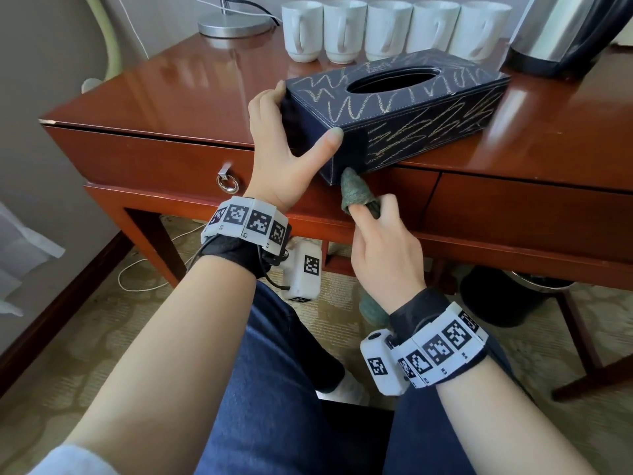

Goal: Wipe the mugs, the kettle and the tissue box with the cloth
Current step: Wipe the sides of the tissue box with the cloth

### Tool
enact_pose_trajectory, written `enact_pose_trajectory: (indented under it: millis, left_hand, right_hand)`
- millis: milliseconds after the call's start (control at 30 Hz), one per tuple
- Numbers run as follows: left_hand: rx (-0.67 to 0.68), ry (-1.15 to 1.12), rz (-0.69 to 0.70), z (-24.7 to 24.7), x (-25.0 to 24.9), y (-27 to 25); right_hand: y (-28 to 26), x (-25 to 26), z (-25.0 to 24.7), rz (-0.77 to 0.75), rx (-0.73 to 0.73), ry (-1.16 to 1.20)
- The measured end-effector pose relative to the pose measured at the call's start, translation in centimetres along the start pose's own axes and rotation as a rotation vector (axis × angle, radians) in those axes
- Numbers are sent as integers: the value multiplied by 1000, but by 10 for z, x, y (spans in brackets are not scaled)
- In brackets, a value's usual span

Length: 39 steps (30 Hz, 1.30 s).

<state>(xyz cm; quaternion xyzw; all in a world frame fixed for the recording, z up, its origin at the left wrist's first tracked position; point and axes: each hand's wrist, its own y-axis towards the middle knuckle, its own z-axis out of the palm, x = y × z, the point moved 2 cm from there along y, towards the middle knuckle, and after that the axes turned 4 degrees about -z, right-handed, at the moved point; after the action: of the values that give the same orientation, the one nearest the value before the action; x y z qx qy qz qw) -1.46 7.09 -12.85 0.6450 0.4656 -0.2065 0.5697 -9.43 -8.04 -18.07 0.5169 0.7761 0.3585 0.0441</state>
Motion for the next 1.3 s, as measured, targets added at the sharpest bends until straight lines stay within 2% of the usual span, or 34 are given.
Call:
enact_pose_trajectory:
  millis: [133, 233, 333, 467, 600, 833, 1000, 1200, 1300]
  left_hand:
    - [-9, -2, 7, 0, 0, 0]
    - [-10, -9, 14, 0, 0, 0]
    - [-9, -9, 6, 1, 0, 0]
    - [-12, -17, 11, 0, -1, 0]
    - [-10, -9, 9, 1, 2, 0]
    - [-9, -16, 17, 0, -1, 0]
    - [-19, -26, 23, 0, -3, -2]
    - [-9, -60, 11, -1, -3, 0]
    - [9, -112, 7, -4, 0, 3]
  right_hand:
    - [4, -2, -3, 54, -35, 35]
    - [5, 9, -1, -11, -49, 97]
    - [2, 14, 0, -55, -11, 56]
    - [-2, 3, 0, -6, 14, -8]
    - [-1, -4, -2, 43, -38, -8]
    - [0, 13, 0, -48, -11, 58]
    - [1, 4, -4, -27, 17, 2]
    - [0, -15, -5, 79, 2, -10]
    - [-1, -17, -7, 69, 1, 7]
